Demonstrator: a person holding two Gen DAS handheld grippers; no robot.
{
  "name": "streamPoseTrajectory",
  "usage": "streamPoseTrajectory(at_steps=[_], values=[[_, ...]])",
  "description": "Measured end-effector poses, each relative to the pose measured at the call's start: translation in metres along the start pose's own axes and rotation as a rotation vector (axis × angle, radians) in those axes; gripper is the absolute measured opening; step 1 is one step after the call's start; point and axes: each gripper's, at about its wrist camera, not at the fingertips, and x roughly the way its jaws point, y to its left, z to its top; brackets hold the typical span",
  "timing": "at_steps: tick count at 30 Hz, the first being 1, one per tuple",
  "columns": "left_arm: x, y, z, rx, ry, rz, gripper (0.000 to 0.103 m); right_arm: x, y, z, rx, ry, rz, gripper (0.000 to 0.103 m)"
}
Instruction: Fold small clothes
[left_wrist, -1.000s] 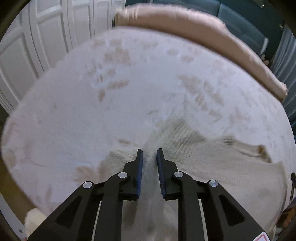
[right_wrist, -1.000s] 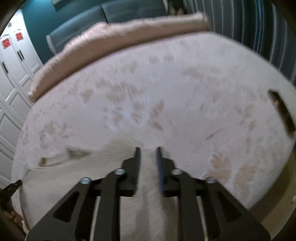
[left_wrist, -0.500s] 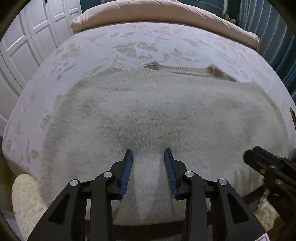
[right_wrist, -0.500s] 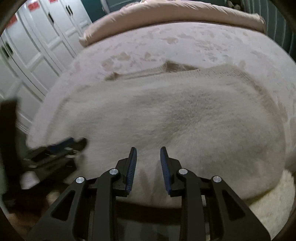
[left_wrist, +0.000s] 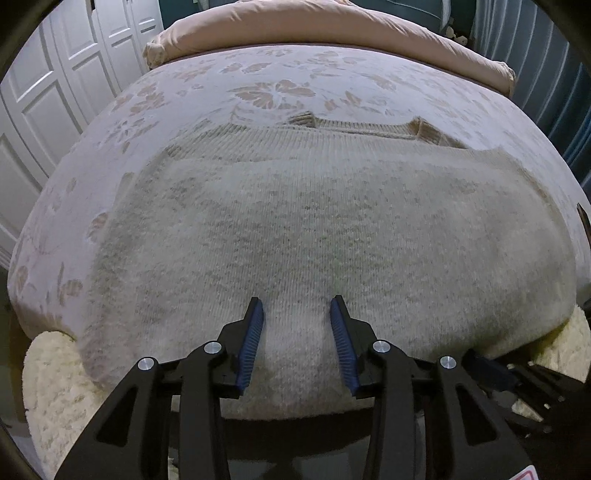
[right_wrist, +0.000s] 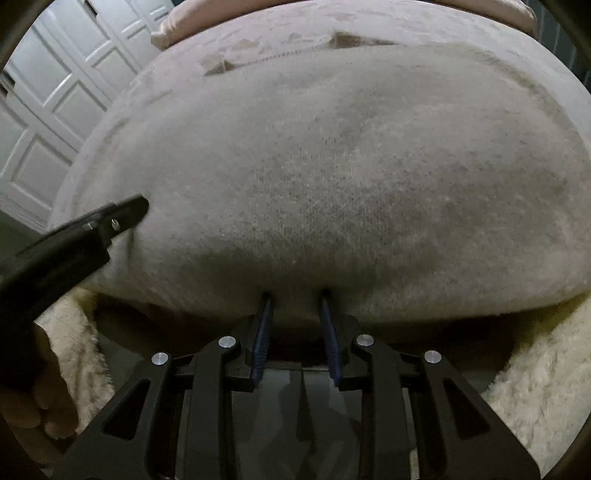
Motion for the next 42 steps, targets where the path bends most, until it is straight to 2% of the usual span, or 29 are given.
streamPoseTrajectory(at_steps=[4, 8, 13, 15, 16, 18, 22, 27, 28, 30, 31, 34, 40, 42], values=[[-0.009, 0.016, -0.011, -0.041, 0.009, -0.028, 0.04, -0.027, 0.002, 0.004, 0.009, -0.053, 0.024, 0.026], [-0.018, 0.041, -0.027, -0.095, 0.026, -0.013, 0.04, -0.05, 0.008, 0.022, 0.008, -0.123, 0.03, 0.026], [-0.035, 0.09, -0.038, -0.218, 0.007, 0.014, 0.042, -0.045, 0.026, 0.052, -0.028, -0.155, 0.004, 0.026], [-0.041, 0.107, -0.038, -0.264, -0.01, 0.024, 0.047, -0.03, 0.041, 0.067, -0.052, -0.143, 0.001, 0.026], [-0.044, 0.12, -0.037, -0.299, -0.024, 0.036, 0.053, -0.027, 0.043, 0.07, -0.059, -0.137, -0.001, 0.026], [-0.045, 0.137, -0.034, -0.347, -0.042, 0.055, 0.055, -0.014, 0.048, 0.075, -0.079, -0.113, -0.01, 0.026], [-0.031, 0.16, -0.029, -0.402, -0.015, 0.041, 0.056, 0.017, 0.055, 0.08, -0.095, -0.062, -0.05, 0.027], [-0.007, 0.169, -0.024, -0.459, 0.018, -0.022, 0.068, 0.024, 0.059, 0.083, -0.12, -0.047, -0.074, 0.027], [0.002, 0.168, -0.022, -0.465, 0.031, -0.041, 0.075, 0.025, 0.06, 0.083, -0.124, -0.046, -0.076, 0.027], [0.012, 0.168, -0.02, -0.48, 0.047, -0.056, 0.078, 0.025, 0.06, 0.083, -0.128, -0.047, -0.079, 0.028], [0.015, 0.168, -0.02, -0.487, 0.042, -0.058, 0.082, 0.025, 0.06, 0.082, -0.13, -0.048, -0.081, 0.028], [0.018, 0.166, -0.017, -0.49, 0.021, -0.06, 0.086, 0.026, 0.061, 0.082, -0.13, -0.054, -0.087, 0.028], [0.017, 0.168, -0.015, -0.497, 0.014, -0.067, 0.083, 0.026, 0.059, 0.081, -0.125, -0.064, -0.075, 0.028], [0.016, 0.168, -0.013, -0.487, 0.005, -0.097, 0.067, 0.026, 0.059, 0.081, -0.125, -0.067, -0.073, 0.028]])
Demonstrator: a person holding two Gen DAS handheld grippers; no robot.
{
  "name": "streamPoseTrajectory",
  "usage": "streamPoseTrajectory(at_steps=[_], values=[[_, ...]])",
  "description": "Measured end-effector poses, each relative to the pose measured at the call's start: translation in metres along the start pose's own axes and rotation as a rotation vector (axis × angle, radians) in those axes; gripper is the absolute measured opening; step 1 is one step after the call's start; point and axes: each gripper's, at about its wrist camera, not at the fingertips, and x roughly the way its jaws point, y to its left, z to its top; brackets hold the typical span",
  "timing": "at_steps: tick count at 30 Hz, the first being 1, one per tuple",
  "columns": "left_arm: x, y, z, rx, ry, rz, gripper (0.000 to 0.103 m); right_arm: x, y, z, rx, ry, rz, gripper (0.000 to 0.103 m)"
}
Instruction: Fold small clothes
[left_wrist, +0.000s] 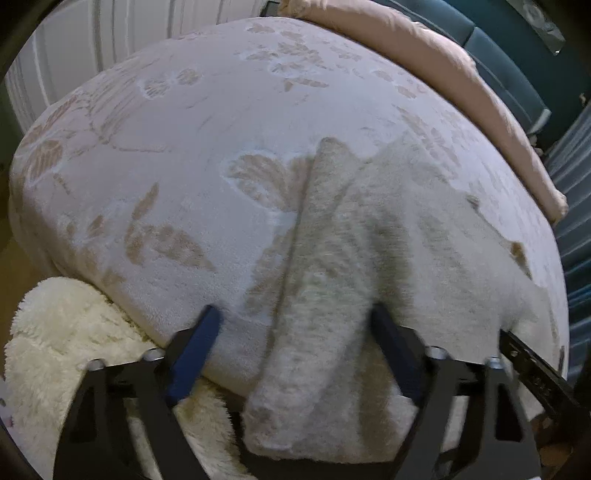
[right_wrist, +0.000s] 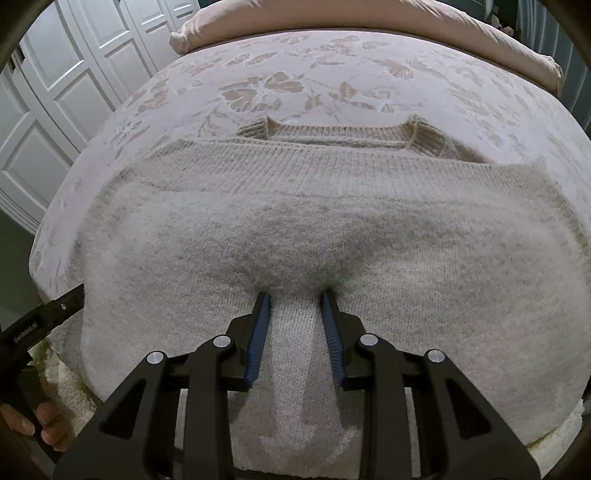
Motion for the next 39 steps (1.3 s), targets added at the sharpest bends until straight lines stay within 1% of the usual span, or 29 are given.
streamPoseTrajectory(at_steps=[1, 2, 3, 4, 5, 9, 11, 14, 18, 22, 26, 29, 32, 36, 38, 39], values=[[-0.002, -0.003, 0.0, 0.009, 0.005, -0.037, 0.048, 0.0, 0.0, 0.0, 0.0, -0.002, 0.001, 0.028], [-0.003, -0.006, 0.001, 0.012, 0.017, -0.068, 0.033, 0.0, 0.0, -0.001, 0.0, -0.005, 0.004, 0.028], [-0.005, -0.009, 0.001, 0.012, 0.019, -0.066, 0.031, -0.001, -0.001, -0.001, 0.001, -0.007, 0.008, 0.028], [-0.009, -0.013, 0.002, 0.018, 0.011, -0.06, 0.02, -0.001, -0.002, -0.001, 0.002, -0.01, 0.012, 0.029], [-0.014, -0.018, 0.003, 0.028, 0.005, -0.066, 0.014, -0.001, -0.003, -0.001, 0.005, -0.013, 0.022, 0.029], [-0.035, -0.033, 0.008, 0.012, -0.018, -0.149, 0.011, -0.003, -0.01, -0.001, 0.019, -0.016, 0.061, 0.03], [-0.048, -0.048, 0.01, 0.034, -0.043, -0.177, 0.011, -0.005, -0.012, 0.0, 0.032, -0.015, 0.082, 0.031], [-0.067, -0.082, 0.012, 0.1, -0.076, -0.219, 0.01, -0.016, -0.019, -0.002, 0.08, -0.029, 0.143, 0.038], [-0.078, -0.13, 0.006, 0.199, -0.095, -0.246, 0.01, -0.039, -0.042, -0.018, 0.167, -0.066, 0.186, 0.043], [-0.071, -0.165, -0.004, 0.254, -0.076, -0.27, 0.01, -0.059, -0.078, -0.043, 0.246, -0.091, 0.194, 0.043], [-0.058, -0.201, -0.02, 0.314, -0.027, -0.293, 0.01, -0.076, -0.113, -0.072, 0.303, -0.105, 0.163, 0.043], [-0.044, -0.229, -0.039, 0.394, 0.007, -0.292, 0.01, -0.083, -0.13, -0.087, 0.328, -0.107, 0.136, 0.043], [-0.025, -0.248, -0.056, 0.452, 0.052, -0.265, 0.01, -0.086, -0.144, -0.093, 0.372, -0.106, 0.161, 0.044], [0.011, -0.252, -0.075, 0.476, 0.128, -0.21, 0.01, -0.09, -0.149, -0.089, 0.388, -0.124, 0.17, 0.044], [0.013, -0.252, -0.08, 0.483, 0.118, -0.206, 0.012, -0.094, -0.148, -0.085, 0.374, -0.134, 0.159, 0.044], [0.009, -0.251, -0.079, 0.491, 0.102, -0.204, 0.013, -0.096, -0.148, -0.082, 0.368, -0.139, 0.161, 0.048]])
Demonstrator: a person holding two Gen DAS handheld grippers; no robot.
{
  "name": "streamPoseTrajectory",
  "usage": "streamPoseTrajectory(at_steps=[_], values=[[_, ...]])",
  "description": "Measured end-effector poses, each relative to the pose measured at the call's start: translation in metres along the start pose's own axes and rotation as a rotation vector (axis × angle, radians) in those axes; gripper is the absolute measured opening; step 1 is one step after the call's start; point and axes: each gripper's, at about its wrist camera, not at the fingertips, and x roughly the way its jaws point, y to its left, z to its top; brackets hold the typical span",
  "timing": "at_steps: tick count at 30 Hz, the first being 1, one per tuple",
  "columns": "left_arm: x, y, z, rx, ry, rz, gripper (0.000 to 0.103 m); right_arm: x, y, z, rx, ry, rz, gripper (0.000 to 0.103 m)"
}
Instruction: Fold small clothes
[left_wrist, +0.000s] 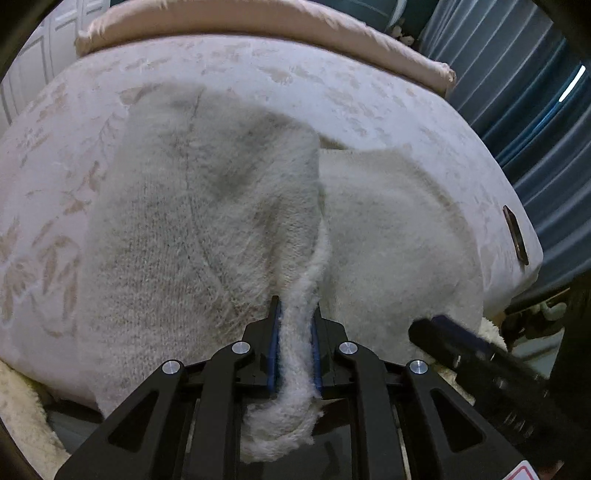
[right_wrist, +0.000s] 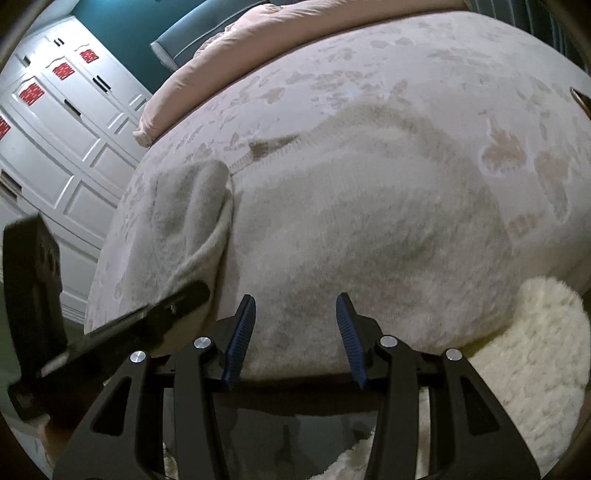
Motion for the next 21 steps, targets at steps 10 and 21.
streamPoseTrajectory(at_steps=[10, 21], values=[[-0.077, 0.032, -0.043, 0.002, -0.091, 0.002, 0.068, 0.024, 0.046, 0.044, -0.017, 0.097, 0.194, 0.077], [-0.068, 0.1, -0.089, -0.18, 0.053, 0.108, 0.073, 0.088, 0.117, 0.013, -0.077, 0.291, 0.191, 0.065]])
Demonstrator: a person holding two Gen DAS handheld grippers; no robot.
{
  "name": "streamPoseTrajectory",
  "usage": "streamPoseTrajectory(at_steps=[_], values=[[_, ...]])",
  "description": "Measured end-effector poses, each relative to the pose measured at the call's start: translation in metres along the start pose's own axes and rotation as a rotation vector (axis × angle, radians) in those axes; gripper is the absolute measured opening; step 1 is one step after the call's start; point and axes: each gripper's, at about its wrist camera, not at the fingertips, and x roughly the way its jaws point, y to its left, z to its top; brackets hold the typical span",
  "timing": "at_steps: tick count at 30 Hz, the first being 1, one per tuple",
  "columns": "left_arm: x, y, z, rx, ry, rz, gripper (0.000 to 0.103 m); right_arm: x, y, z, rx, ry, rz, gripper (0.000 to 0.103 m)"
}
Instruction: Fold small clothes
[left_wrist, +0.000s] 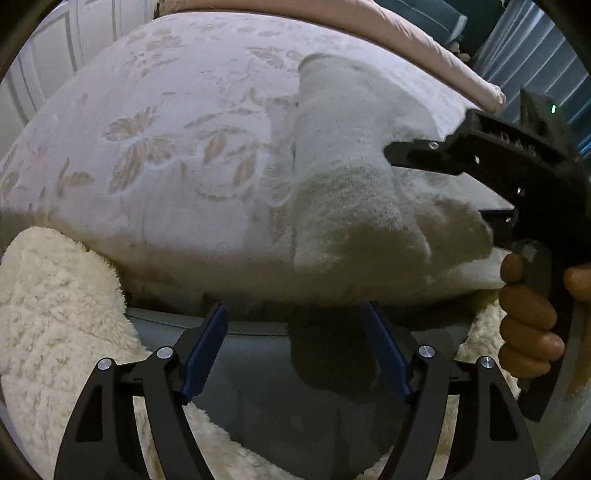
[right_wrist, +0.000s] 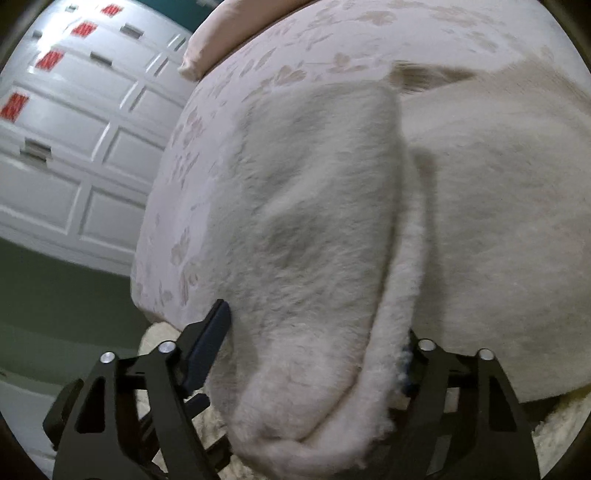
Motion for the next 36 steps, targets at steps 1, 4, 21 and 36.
streamPoseTrajectory(at_steps=[1, 4, 21, 36], values=[[0.0, -0.003, -0.002, 0.01, 0.0, 0.002, 0.073, -0.001, 0.009, 0.003, -0.038, 0.001, -0.005, 0.058], [-0.001, -0.016, 0.002, 0.051, -0.014, -0.006, 0.073, -0.029, 0.025, 0.017, -0.116, -0.048, 0.04, 0.015], [-0.002, -0.102, 0.036, 0.169, -0.062, -0.141, 0.073, -0.12, -0.179, -0.007, 0.186, -0.279, -0.149, 0.014], [0.052, -0.121, 0.04, 0.196, 0.045, -0.047, 0.076, -0.126, -0.205, -0.011, 0.19, -0.277, -0.121, 0.014]])
